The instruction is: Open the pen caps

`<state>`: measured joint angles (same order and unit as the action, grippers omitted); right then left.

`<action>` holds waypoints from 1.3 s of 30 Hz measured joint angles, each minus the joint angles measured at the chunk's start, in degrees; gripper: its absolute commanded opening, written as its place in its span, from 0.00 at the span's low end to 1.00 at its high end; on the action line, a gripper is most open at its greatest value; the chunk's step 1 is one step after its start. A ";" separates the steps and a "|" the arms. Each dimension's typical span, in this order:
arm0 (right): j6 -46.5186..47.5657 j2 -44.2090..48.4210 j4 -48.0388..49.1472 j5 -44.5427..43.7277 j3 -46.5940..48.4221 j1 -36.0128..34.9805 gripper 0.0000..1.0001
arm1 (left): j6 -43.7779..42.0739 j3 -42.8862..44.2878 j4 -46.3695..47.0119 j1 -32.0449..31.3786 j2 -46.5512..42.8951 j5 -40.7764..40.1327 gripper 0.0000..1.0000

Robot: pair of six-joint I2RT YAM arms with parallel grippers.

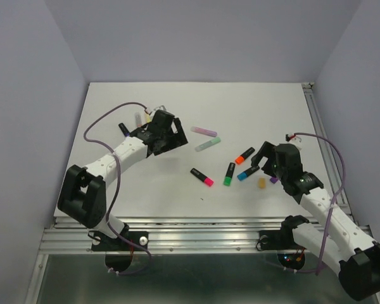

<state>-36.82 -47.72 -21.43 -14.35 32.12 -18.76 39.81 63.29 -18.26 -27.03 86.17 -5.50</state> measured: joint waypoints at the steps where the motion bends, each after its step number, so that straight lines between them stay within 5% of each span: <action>1: -0.02 -0.22 0.44 0.07 -0.26 0.00 1.00 | 0.83 -0.11 -0.33 -1.97 0.02 0.17 0.99; 5: 0.00 -1.22 1.68 0.20 -1.42 0.00 1.00 | 7.63 -2.89 -2.62 -10.67 0.09 2.34 0.99; 14: -0.02 -0.94 4.04 0.87 -3.74 0.00 1.00 | 21.05 -4.55 -6.95 -17.90 4.07 2.25 0.99; 25: -0.07 3.41 4.81 2.56 -5.92 0.00 1.00 | 29.57 3.76 -12.04 -19.50 15.28 0.39 0.98; 39: -0.52 4.59 5.18 2.08 -6.36 0.00 1.00 | 29.86 17.70 -23.30 -19.63 27.39 -1.03 0.73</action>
<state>-37.34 -43.13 -16.25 -12.27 25.76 -18.76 69.67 80.99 -41.56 -46.65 113.56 -6.52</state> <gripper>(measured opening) 0.998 0.773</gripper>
